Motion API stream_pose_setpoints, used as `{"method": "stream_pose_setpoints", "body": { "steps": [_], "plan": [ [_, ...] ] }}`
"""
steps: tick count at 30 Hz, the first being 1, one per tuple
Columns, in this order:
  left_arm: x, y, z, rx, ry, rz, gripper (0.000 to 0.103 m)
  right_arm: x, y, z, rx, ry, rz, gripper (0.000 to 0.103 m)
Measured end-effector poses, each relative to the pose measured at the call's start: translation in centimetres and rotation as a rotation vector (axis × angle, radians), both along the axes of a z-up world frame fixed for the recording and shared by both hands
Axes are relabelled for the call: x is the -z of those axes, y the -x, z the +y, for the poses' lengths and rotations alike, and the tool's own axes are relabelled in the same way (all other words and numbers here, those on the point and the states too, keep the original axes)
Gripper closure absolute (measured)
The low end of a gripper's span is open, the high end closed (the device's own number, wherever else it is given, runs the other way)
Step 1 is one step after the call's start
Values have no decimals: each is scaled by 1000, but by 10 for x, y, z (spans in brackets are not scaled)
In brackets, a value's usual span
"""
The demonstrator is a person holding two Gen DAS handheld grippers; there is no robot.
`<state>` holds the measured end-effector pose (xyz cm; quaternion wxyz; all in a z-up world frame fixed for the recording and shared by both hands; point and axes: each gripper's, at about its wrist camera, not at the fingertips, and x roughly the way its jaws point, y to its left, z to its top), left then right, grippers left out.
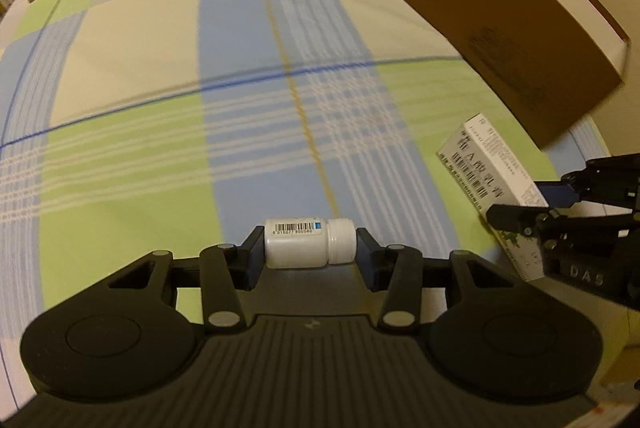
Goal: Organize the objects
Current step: 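Lift the medicine box and pill bottle and carry them toward the brown box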
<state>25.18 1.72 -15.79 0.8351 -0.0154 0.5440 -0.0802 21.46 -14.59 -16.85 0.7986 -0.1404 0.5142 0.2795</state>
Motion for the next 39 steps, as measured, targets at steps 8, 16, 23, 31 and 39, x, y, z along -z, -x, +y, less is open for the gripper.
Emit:
{"method": "stream_pose_setpoints", "body": {
  "steps": [8,16,23,31,39],
  "plan": [
    [-1,8,-17,29,0,3,62,4,-1,1,8,-9,-5,80],
    [1,5,-26,19,-27,-5,61,9,-1,0,-1,-13,-16,80],
    [-1,13,-34,23,-28,2,61,3,5,-9,-7,-22,-6,80],
    [-7,27,-45,26,-27,-2,61,-11,16,-24,-8,-42,-14,80],
    [-25,35,-56,13,-19,-33,61,-32,25,-41,-20,-77,-25,80]
  ]
}}
